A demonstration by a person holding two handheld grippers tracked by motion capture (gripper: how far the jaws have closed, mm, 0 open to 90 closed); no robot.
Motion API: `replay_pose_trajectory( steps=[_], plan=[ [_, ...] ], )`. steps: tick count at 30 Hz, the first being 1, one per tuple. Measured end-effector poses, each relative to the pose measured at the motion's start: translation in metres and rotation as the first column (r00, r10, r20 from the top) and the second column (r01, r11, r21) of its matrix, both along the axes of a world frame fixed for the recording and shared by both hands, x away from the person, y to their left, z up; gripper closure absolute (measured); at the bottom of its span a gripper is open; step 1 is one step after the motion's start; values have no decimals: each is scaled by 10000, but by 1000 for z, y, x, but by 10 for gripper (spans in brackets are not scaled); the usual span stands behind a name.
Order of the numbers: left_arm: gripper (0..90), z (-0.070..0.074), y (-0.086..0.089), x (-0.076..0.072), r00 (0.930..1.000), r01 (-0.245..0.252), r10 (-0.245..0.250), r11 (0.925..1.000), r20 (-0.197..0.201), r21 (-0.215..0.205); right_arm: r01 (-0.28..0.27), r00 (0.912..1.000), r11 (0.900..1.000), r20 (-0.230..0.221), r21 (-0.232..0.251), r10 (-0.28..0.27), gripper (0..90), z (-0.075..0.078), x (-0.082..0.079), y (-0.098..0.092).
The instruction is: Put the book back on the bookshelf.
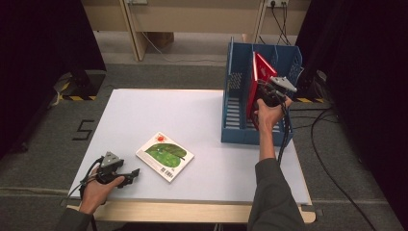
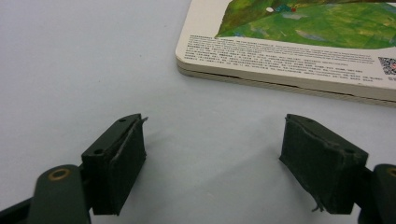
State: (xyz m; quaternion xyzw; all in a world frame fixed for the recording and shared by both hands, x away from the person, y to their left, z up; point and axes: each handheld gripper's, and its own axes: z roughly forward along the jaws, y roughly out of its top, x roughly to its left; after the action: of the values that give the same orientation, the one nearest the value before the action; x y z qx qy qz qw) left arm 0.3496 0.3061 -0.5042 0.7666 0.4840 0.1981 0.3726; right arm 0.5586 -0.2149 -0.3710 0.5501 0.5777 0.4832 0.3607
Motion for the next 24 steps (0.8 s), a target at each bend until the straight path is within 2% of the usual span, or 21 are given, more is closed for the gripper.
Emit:
replay_pose_trajectory(
  steps=[3, 8, 13, 18, 24],
  plan=[
    [209, 0, 0, 0, 10000, -3, 3, 10000, 4, 6, -53, 9998, 10000, -196, -17, 53, 751, 3, -2, 1],
    [198, 0, -1, 0, 10000, -11, 11, 10000, -16, 60, -222, 9975, 9991, -657, 368, 246, 734, 5, -14, 3],
    [202, 1, 0, 1, 10000, -46, 45, 9999, -86, -123, -420, 9974, 9976, -564, 546, 451, 700, 3, -27, 1],
    [227, 2, 2, 1, 9996, -266, 265, 9996, -89, -107, -767, 9950, 9965, -616, 342, 787, 669, 2, -43, -4],
    [227, 3, 4, 2, 9993, -343, 342, 9994, -146, -83, -1017, 9938, 9946, -439, 213, 1026, 632, 1, -65, -7]
  ],
)
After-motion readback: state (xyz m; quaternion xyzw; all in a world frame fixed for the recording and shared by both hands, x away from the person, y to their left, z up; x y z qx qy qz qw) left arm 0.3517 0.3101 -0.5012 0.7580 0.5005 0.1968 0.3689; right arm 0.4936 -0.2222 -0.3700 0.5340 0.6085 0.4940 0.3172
